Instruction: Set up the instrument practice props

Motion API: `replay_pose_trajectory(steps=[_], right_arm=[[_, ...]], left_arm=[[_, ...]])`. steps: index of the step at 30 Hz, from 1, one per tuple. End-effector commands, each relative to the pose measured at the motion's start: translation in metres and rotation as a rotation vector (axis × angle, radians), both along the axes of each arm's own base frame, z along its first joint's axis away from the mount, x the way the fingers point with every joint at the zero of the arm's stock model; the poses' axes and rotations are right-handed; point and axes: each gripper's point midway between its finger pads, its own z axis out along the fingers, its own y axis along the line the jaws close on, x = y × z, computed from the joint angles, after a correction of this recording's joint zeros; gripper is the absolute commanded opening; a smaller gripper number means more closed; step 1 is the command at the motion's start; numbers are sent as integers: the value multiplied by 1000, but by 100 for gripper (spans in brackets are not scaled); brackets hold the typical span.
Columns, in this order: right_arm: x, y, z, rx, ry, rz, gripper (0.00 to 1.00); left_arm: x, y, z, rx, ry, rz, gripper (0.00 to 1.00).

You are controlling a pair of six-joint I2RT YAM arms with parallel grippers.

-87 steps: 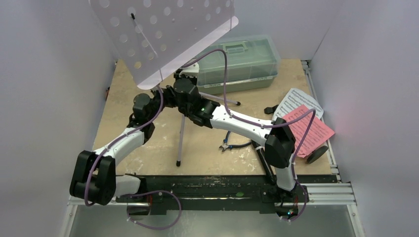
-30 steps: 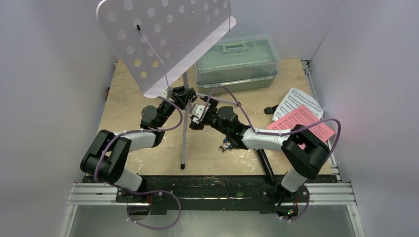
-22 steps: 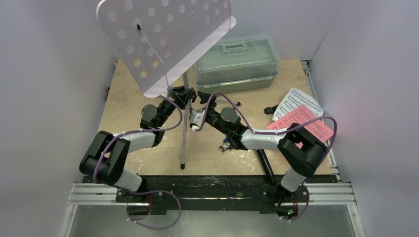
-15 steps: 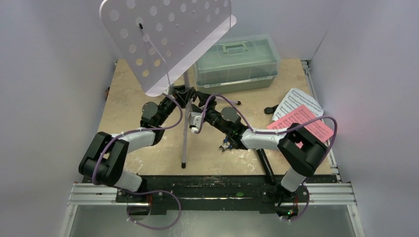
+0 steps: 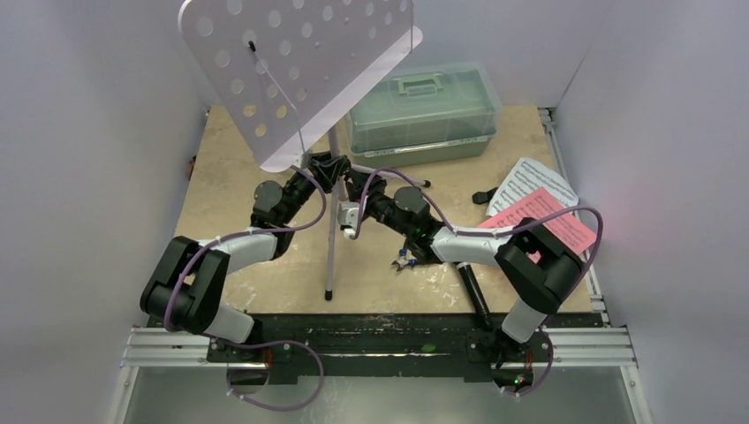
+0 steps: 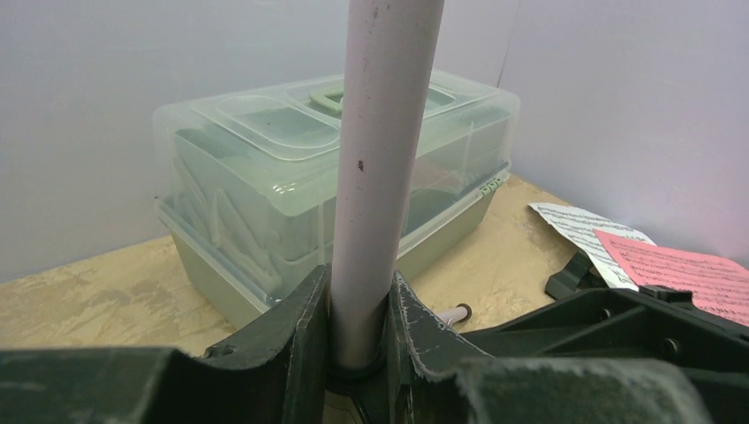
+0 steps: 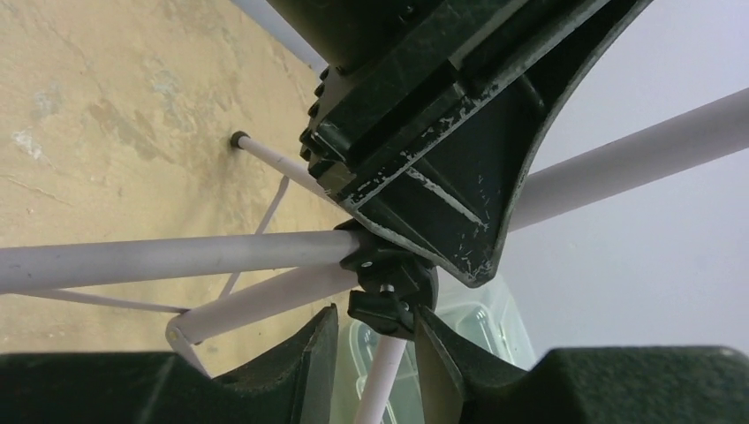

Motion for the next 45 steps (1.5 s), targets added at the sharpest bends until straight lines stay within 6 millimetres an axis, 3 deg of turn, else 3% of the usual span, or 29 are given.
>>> replay_pose_trajectory(steps=[1, 5, 10, 13, 15, 17, 21, 22, 24, 28, 30, 35, 36, 41, 45], right_arm=[[7, 5, 20, 36, 13, 56, 40], [14, 9, 8, 8, 38, 48, 38], [20, 9, 12, 113, 92, 15, 34], [13, 11, 18, 205, 194, 35, 20], [6, 12, 21, 270, 282, 56, 4], [0, 13, 26, 374, 386, 71, 1], [-13, 26, 42, 605, 675, 129, 7], [-9, 25, 46, 700, 776, 91, 1], [-1, 21, 51, 947, 1020, -1, 0], [3, 3, 34, 1427, 1475, -112, 0], [-2, 10, 48, 1537, 1619, 37, 0], [-8, 22, 95, 1664, 1795, 379, 0], [-9, 21, 99, 1688, 1817, 412, 2], [-11, 9, 100, 1785, 1895, 451, 32], [-8, 0, 81, 1764, 1799, 280, 56]], left_arm=[[15, 20, 14, -51, 12, 92, 0], [15, 20, 15, -57, 14, 89, 0], [15, 21, 14, -54, 19, 95, 0], [15, 21, 13, -53, 23, 96, 0], [15, 21, 12, -53, 25, 95, 0], [16, 20, 11, -54, 31, 94, 0], [17, 19, 9, -58, 38, 90, 0], [17, 19, 8, -57, 41, 90, 0], [17, 19, 7, -59, 45, 88, 0], [18, 17, 6, -61, 49, 78, 0], [19, 17, 3, -54, 56, 79, 0], [20, 17, -2, -35, 63, 84, 0], [21, 16, -2, -32, 62, 82, 0], [21, 17, 0, -17, 58, 80, 0], [22, 15, -3, -9, 68, 75, 0]])
